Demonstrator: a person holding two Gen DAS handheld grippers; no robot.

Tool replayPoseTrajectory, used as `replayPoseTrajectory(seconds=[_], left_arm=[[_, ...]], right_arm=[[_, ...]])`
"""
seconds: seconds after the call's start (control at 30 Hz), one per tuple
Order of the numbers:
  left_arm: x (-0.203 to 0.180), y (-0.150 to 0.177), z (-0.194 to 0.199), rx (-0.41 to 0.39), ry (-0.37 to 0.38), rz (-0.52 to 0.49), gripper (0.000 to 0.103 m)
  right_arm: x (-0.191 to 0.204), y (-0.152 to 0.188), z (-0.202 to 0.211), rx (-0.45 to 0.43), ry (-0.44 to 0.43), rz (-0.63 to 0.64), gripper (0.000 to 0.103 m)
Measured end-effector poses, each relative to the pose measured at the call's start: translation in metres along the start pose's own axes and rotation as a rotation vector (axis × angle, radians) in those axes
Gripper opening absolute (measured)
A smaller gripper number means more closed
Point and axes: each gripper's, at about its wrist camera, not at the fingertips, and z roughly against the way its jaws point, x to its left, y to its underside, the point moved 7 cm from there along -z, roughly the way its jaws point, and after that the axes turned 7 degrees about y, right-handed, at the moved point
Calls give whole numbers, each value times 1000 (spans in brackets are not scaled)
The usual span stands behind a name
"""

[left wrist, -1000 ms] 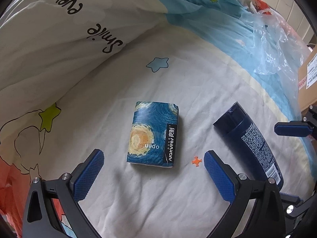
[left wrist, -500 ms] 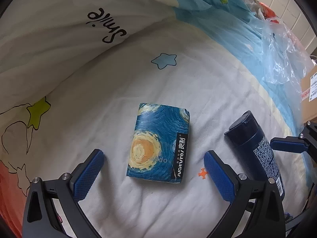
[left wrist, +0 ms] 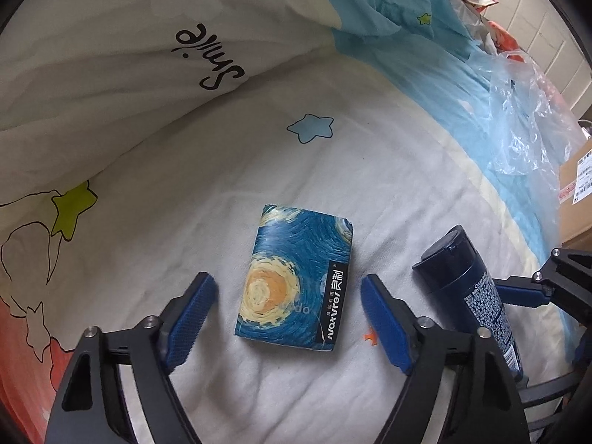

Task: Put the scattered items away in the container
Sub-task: 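Grasp the tissue pack with left gripper while right gripper grasps the shampoo bottle, then carry the tissue pack and shampoo bottle with both grippers over the cardboard box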

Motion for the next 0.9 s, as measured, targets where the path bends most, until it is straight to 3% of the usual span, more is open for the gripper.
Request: replayPoseTrajectory(seconds=[0.07,0.1,0.43,0.9], left_arm=[[-1,1,6,-16,-10,2,51],[1,2,6,-14,-10,12,49],[-3,1,10,16,-36,18,49],[-5,7,55,-9,-73,51,49]], right_arm=[[1,2,0,10,-22,-8,42],[1,3,0,15,-29,-17,41],[16,5,22,-19,-54,-14,38],[22,2,59,-62,-91,-4,38]])
